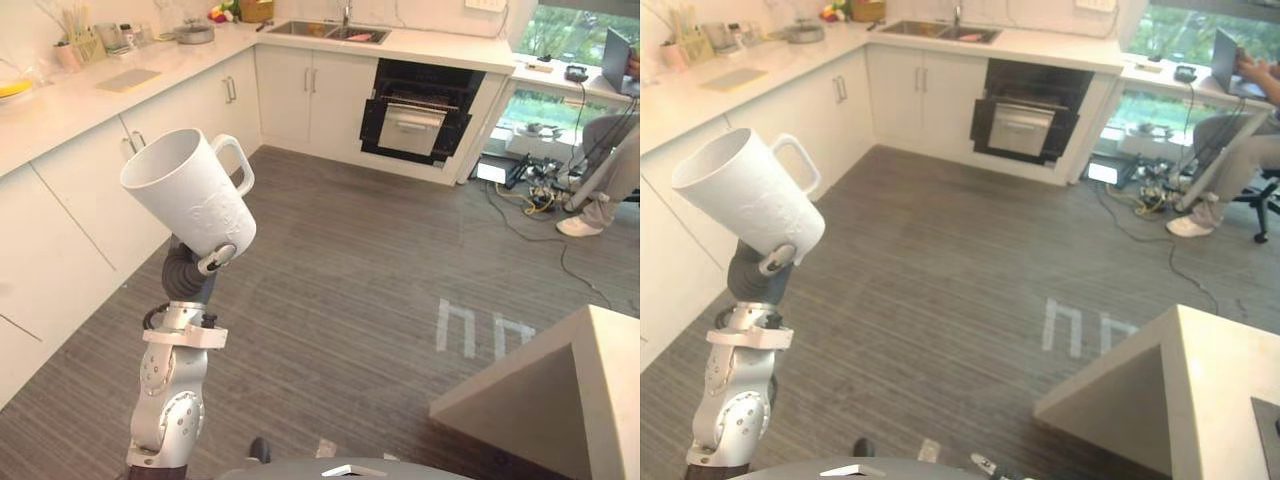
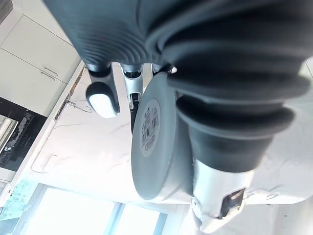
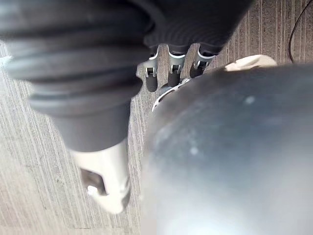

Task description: Walk over to the sink, pick up the cup, carry it to the dishwasher, place the cup inside the dishwasher, then close the dishwasher door

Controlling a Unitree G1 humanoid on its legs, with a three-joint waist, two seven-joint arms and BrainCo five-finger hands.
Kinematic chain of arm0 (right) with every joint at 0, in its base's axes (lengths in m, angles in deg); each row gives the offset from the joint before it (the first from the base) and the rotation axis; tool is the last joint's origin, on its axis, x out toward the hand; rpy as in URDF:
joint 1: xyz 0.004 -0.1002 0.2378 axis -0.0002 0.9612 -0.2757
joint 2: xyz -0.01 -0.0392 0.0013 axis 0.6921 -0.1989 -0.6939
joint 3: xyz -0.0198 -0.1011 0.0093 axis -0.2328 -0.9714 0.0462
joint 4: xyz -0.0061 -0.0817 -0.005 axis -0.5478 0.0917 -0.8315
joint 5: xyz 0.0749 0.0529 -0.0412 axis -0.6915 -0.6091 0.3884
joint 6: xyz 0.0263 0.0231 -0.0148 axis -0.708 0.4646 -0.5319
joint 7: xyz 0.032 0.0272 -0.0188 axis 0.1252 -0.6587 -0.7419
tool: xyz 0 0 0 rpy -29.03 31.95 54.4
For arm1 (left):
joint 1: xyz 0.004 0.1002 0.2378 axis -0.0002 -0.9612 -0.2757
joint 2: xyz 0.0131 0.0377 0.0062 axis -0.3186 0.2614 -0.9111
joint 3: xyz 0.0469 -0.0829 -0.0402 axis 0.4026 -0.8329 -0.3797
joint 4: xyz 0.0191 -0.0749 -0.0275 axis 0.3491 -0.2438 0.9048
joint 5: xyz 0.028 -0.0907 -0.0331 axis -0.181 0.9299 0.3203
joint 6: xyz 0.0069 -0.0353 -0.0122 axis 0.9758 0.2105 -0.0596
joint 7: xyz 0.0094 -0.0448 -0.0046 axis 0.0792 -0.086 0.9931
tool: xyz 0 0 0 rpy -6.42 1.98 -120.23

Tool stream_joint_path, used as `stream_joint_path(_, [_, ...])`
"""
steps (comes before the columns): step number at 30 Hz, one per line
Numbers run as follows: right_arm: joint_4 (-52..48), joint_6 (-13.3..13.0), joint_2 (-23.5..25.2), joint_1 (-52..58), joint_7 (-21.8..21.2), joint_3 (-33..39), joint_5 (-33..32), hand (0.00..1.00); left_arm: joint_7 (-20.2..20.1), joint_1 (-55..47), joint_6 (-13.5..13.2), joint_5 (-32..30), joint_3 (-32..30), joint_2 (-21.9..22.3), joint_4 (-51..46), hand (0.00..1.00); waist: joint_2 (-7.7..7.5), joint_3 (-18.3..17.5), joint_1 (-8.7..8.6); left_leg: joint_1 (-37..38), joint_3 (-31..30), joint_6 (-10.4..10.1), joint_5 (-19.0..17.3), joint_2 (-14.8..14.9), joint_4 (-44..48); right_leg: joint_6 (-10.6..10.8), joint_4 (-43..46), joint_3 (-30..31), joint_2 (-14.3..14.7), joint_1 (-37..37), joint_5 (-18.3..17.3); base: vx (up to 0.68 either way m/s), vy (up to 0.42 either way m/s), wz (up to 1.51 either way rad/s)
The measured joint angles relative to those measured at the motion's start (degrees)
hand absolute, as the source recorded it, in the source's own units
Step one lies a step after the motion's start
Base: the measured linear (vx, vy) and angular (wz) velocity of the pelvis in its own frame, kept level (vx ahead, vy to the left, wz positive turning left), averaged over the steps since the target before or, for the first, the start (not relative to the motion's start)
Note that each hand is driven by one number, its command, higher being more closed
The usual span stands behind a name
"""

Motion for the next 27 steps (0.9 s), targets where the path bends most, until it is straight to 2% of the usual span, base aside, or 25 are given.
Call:
stream_joint_path(4, [-0.04, -0.16, -0.21, 0.46, -0.74, -1.23, 1.05, 0.00, 1.34, -0.82, 0.03, 1.66, -0.46, 1.01, 0.86, 1.00, -0.11, -0.16, 0.29, 0.93, 1.02, 0.15, -1.78, 0.03, 1.73, 0.09, 0.51, 1.10, -0.08, 1.30, -0.54, 0.04, -0.004, -0.10])
stream_joint_path(5, [-0.08, -0.19, -0.21, 0.05, -1.22, -1.21, 1.68, 0.00, 1.58, -1.04, 0.04, 1.82, -0.63, 1.58, 0.91, 1.00, -0.09, 0.09, 0.30, -2.36, 1.31, 0.05, -4.92, 0.91, 8.31, -0.12, 1.30, 0.97, 0.04, 1.10, -0.90, -0.02, -0.053, 0.01])
stream_joint_path(6, [-0.07, 0.04, -0.89, -0.29, -2.22, -1.23, 2.37, 0.00, 1.72, -1.73, 0.03, 2.21, -0.95, 2.38, 0.90, 1.00, 0.76, 0.69, 0.53, -6.11, 1.60, -0.17, -8.76, 2.71, 16.46, -0.37, 2.21, 0.88, 0.87, 1.14, -1.46, -0.03, -0.046, -0.02])
stream_joint_path(8, [-0.06, 0.34, -2.12, -0.07, -3.49, -1.19, 2.68, 0.00, 1.64, -2.84, 0.09, 2.29, -1.14, 2.89, 1.05, 1.00, 2.15, 1.32, 0.98, -9.40, 2.14, -0.14, -12.23, 5.16, 25.15, -1.00, 2.99, 0.61, 2.13, 1.91, -2.31, -0.02, -0.002, 0.08])
stream_joint_path(9, [-0.06, 0.44, -2.13, -0.01, -3.77, -1.10, 2.73, 0.00, 1.56, -2.87, 0.15, 2.29, -1.35, 3.00, 1.11, 1.00, 2.48, 1.37, 0.78, -9.83, 2.87, -0.40, -12.35, 5.37, 26.00, -0.99, 3.02, 0.02, 2.08, 2.43, -2.56, -0.02, 0.019, 0.47])
stream_joint_path(10, [-0.04, 0.63, -2.15, -0.09, -3.84, -0.94, 3.00, 0.00, 0.92, -2.82, 0.20, 2.28, -1.92, 3.65, 1.11, 1.00, 2.11, 2.01, 0.81, -9.72, 4.45, -0.79, -12.15, 5.58, 25.82, -0.86, 3.35, -1.09, 1.50, 2.95, -3.24, -0.02, 0.032, 0.54])
stream_joint_path(13, [0.19, 1.24, -2.91, -0.98, -3.89, 0.54, 3.46, 0.00, -0.53, -3.18, 0.26, 2.24, -3.99, 4.31, 1.08, 1.00, 2.39, 4.17, 2.16, -10.72, 6.07, -2.34, -13.16, 4.75, 28.16, -0.82, 3.43, -2.02, -0.74, 4.03, -3.97, -0.03, 0.056, 0.32])
stream_joint_path(15, [0.47, 1.15, -3.43, -1.59, -3.94, 1.18, 4.75, 0.00, -0.75, -3.50, 0.28, 2.19, -4.57, 4.46, 0.91, 1.00, 2.93, 5.15, 2.35, -13.51, 3.29, -2.14, -13.64, 4.23, 28.10, -0.27, 1.99, -1.97, -2.19, 4.47, -4.34, -0.06, 0.052, 0.06])
stream_joint_path(16, [1.02, 1.17, -4.48, -1.82, -4.03, 1.24, 5.19, 0.00, -0.81, -4.51, 0.21, 2.19, -4.59, 5.35, 0.79, 1.00, 4.89, 4.96, 3.25, -13.96, -0.90, -4.60, -16.16, 5.22, 26.29, -0.09, -1.32, -0.42, -0.72, 5.64, -4.38, 0.16, 0.133, -0.16])
stream_joint_path(17, [2.08, 0.33, -5.12, -2.18, -3.99, 1.73, 5.41, 0.00, -0.79, -4.74, 0.29, 2.17, -4.62, 6.61, 2.18, 1.00, 8.09, 5.44, 3.47, -14.42, -0.65, -3.85, -14.31, 6.80, 28.20, 1.04, 2.65, 1.49, 1.19, 7.02, -6.14, 0.21, 0.185, -0.14])
stream_joint_path(18, [2.21, -0.21, -4.94, -2.16, -4.26, 2.10, 5.29, 0.00, -0.69, -4.53, 0.47, 2.18, -4.65, 6.36, 2.68, 1.00, 7.35, 5.71, 3.71, -14.31, -0.77, -3.08, -15.18, 5.94, 29.25, 0.44, 6.97, 2.40, 0.83, 6.36, -7.55, 0.26, 0.264, -0.05])
stream_joint_path(19, [2.79, -0.11, -3.78, -2.51, -4.34, 2.14, 5.45, 0.00, -0.76, -5.58, 0.54, 2.18, -4.89, 5.92, 2.46, 1.00, 4.50, 5.43, 4.28, -14.23, -0.72, -0.73, -16.64, 3.02, 30.92, 1.29, 9.36, 2.77, -0.94, 6.62, -12.30, 0.19, 0.270, -0.06])
stream_joint_path(21, [4.29, -0.21, -2.80, -2.91, -4.03, 2.11, 5.43, 0.00, -0.83, -6.48, 1.19, 2.20, -4.86, 5.57, 2.15, 1.00, 2.48, 4.80, 4.44, -13.73, -0.21, 1.57, -17.55, 0.28, 32.23, 2.16, 11.36, 3.07, -3.67, 6.51, -14.08, 0.23, 0.241, -0.07])
stream_joint_path(23, [4.14, -0.27, -2.76, -2.01, -3.77, 2.96, 5.32, 0.00, -1.52, -6.15, 2.71, 2.27, -4.30, 5.25, 1.72, 1.00, 0.95, 4.14, 4.40, -11.10, 1.01, 4.55, -19.12, -2.24, 31.61, 2.63, 17.91, 3.82, -6.04, 5.14, -13.91, 0.27, 0.249, -0.20])
stream_joint_path(24, [3.26, -0.64, -2.57, -1.88, -3.77, 3.29, 5.29, 0.00, -1.86, -6.07, 3.39, 2.26, -3.65, 5.08, 1.18, 1.00, 1.11, 3.02, 4.40, -10.08, 1.91, 5.44, -19.68, -2.69, 30.66, 2.98, 22.55, 4.49, -7.10, 3.04, -13.84, 0.23, 0.230, -0.25])
stream_joint_path(25, [2.54, -0.93, -2.40, -1.80, -3.71, 3.34, 5.32, 0.00, -1.88, -5.92, 3.92, 2.25, -3.26, 4.81, 0.44, 1.00, 0.62, 3.02, 4.31, -8.85, 2.40, 5.81, -19.90, -3.19, 29.78, 4.00, 26.45, 4.47, -8.00, 1.43, -13.39, 0.26, 0.209, -0.38])
stream_joint_path(26, [1.63, -1.83, -1.94, -1.77, -3.68, 4.03, 5.25, 0.00, -2.04, -5.79, 4.79, 2.20, -2.53, 3.47, -1.85, 1.00, -1.14, 3.68, 3.70, -4.48, 3.45, 6.13, -20.10, -4.72, 26.25, 5.35, 38.87, 4.28, -10.94, -3.70, -9.44, 0.20, 0.175, -0.32])
stream_joint_path(27, [1.12, -2.16, -1.65, -1.70, -3.70, 4.10, 5.07, 0.00, -2.07, -5.78, 5.06, 2.12, -1.97, 2.69, -2.54, 1.00, -1.34, 3.81, 3.32, -2.74, 3.27, 6.17, -20.08, -5.29, 24.40, 4.73, 43.07, 4.52, -11.60, -5.32, -6.34, 0.23, 0.177, -0.27])
